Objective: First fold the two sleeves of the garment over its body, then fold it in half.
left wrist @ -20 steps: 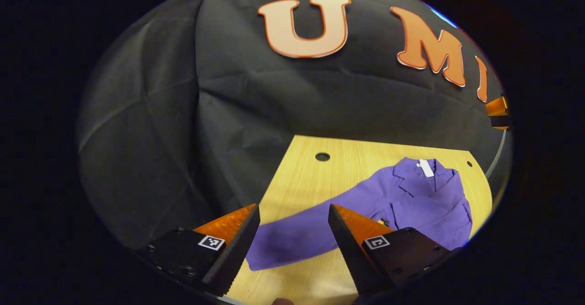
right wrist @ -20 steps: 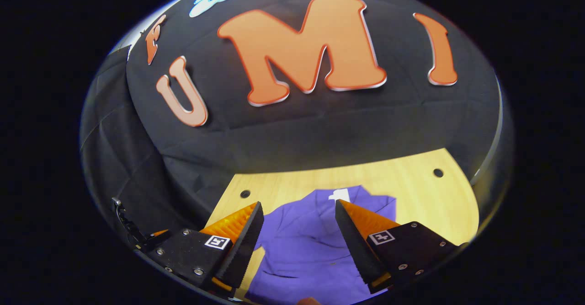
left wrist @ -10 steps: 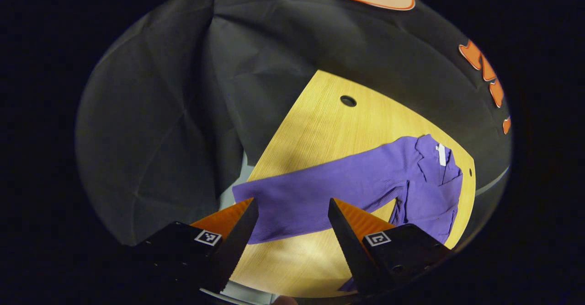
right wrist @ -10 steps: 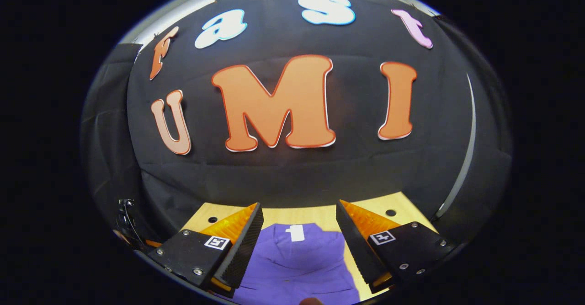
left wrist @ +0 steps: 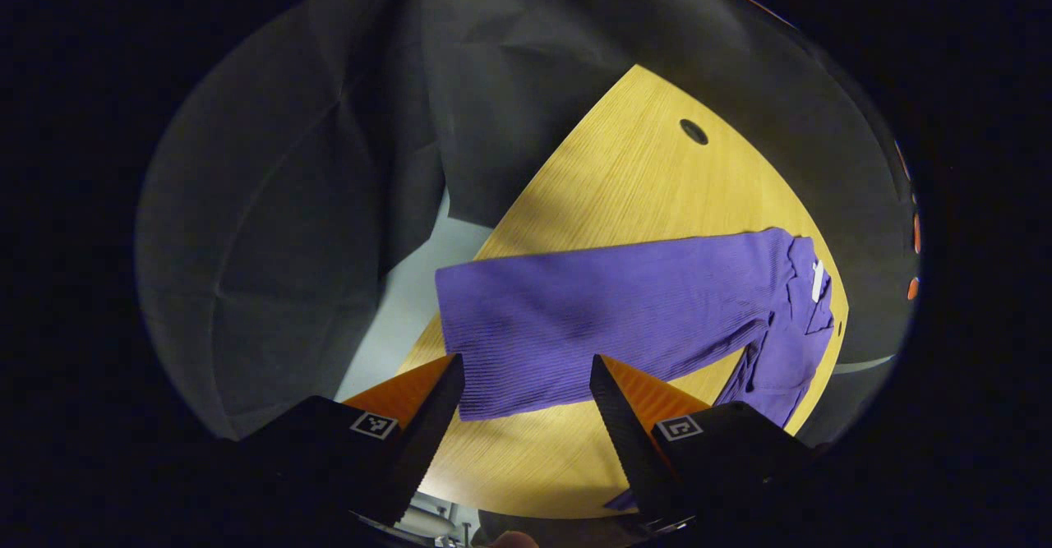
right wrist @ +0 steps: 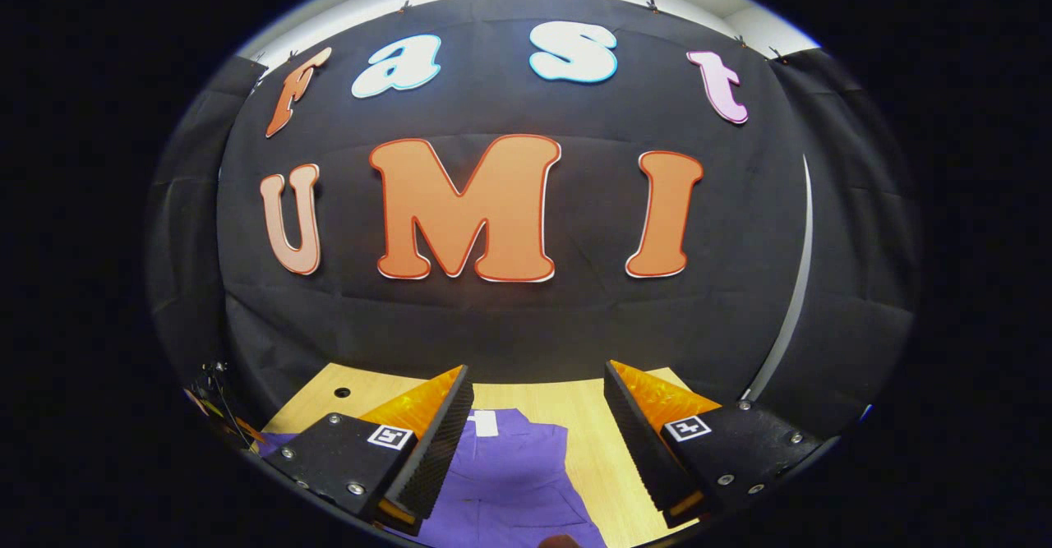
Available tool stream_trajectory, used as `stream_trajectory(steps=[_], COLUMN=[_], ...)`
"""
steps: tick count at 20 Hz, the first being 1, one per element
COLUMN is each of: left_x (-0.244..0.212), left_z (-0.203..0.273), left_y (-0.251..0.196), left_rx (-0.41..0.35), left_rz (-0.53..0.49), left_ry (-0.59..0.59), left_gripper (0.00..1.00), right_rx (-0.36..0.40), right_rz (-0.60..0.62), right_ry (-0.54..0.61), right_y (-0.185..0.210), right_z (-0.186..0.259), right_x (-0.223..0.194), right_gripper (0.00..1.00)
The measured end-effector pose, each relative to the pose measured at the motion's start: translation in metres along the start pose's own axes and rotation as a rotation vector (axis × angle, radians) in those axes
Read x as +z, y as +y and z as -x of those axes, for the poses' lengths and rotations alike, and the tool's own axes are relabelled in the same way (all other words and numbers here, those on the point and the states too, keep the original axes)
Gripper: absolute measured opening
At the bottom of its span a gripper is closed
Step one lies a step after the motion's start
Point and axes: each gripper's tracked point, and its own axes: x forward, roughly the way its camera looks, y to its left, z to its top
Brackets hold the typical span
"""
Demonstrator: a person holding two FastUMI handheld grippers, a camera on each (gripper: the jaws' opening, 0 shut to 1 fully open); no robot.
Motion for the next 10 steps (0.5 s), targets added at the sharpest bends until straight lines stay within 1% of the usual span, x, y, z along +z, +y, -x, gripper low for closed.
stream_trajectory(steps=[1,2,6,7,8,9,10], left_x=[0.000,0.001,-0.002,-0.002,-0.003,-0.002,0.002], left_z=[-0.005,-0.007,-0.023,-0.025,-0.027,-0.025,-0.026], left_y=[0.006,0.012,0.018,0.018,0.019,0.020,0.020], left_rx=[0.015,0.030,0.055,0.058,0.065,0.081,0.093], left_rz=[0.010,0.020,0.044,0.052,0.057,0.058,0.043], left_ry=[0.008,0.009,0.054,0.061,0.068,0.068,0.065], left_gripper=[0.98,0.99,0.98,0.99,0.98,0.97,0.95], right_rx=[-0.009,-0.011,-0.021,-0.018,-0.015,-0.014,-0.017], right_rz=[0.001,0.002,0.009,0.008,0.008,0.011,0.015], right_ry=[0.006,0.011,0.033,0.036,0.037,0.036,0.036], right_y=[-0.003,-0.004,-0.007,-0.006,-0.005,-0.006,-0.007], right_z=[0.002,0.003,0.005,0.006,0.006,0.006,0.006], right_x=[-0.003,-0.005,-0.012,-0.012,-0.012,-0.011,-0.012], right_gripper=[1.00,0.95,0.95,1.00,1.00,0.95,0.95])
